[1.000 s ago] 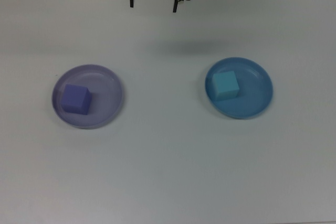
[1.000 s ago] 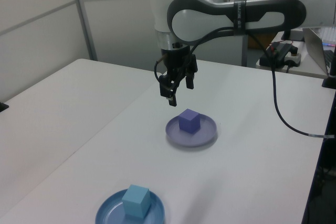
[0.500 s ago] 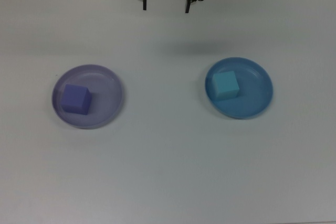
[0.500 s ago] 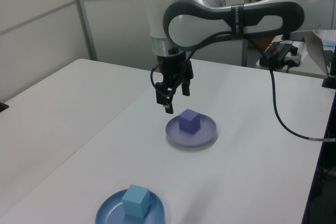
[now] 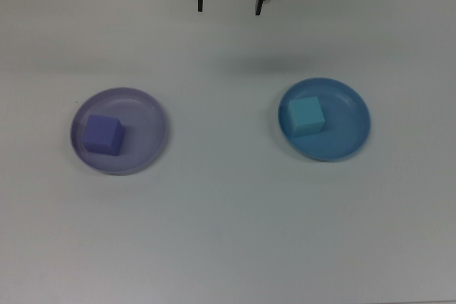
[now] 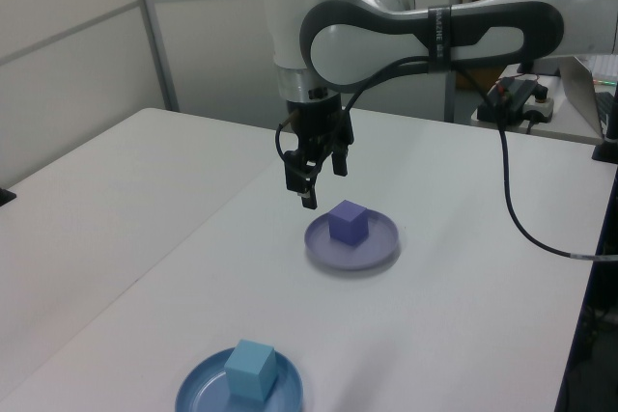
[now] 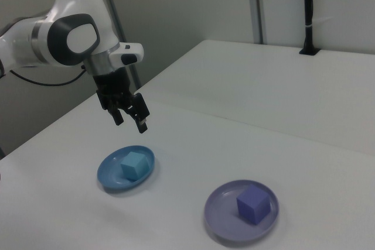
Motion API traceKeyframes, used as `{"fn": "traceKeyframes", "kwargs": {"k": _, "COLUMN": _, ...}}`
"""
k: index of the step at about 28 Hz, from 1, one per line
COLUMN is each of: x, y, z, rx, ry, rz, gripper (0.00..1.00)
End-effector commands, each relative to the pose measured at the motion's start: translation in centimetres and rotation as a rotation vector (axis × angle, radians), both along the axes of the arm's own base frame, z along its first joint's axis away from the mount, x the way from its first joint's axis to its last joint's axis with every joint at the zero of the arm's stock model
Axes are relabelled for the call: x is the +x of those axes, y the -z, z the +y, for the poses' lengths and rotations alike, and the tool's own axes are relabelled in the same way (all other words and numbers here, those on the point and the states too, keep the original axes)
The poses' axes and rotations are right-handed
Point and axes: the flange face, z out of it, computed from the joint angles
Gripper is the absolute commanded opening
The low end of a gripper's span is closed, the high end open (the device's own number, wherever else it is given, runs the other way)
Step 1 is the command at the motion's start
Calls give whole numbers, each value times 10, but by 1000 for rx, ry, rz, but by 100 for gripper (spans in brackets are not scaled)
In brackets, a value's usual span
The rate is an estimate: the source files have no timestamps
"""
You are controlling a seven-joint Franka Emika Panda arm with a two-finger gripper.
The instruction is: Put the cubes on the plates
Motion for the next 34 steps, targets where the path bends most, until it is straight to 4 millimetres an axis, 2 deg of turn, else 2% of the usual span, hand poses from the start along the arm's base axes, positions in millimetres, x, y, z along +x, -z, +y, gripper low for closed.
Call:
{"fn": "traceKeyframes", "kwargs": {"k": 1, "x": -2, "y": -3, "z": -4, "rx": 19, "ry": -15, "rz": 6, "gripper": 100}}
{"fn": "traceKeyframes", "kwargs": {"k": 14, "x": -2, "y": -2, "z": 3, "rx": 25, "ry": -26, "rz": 3, "gripper": 100}}
{"fn": "traceKeyframes", "kwargs": {"k": 17, "x": -5, "y": -3, "z": 15, "rx": 25, "ry": -47, "rz": 3, "gripper": 100}}
{"fn": "traceKeyframes", "kwargs": {"k": 25, "x": -8, "y": 0, "z": 28, "rx": 25, "ry": -68, "rz": 10, "gripper": 100}}
{"fn": "traceKeyframes", "kwargs": {"k": 34, "x": -11, "y": -4, "z": 30, "rx": 42, "ry": -62, "rz": 12, "gripper": 100}}
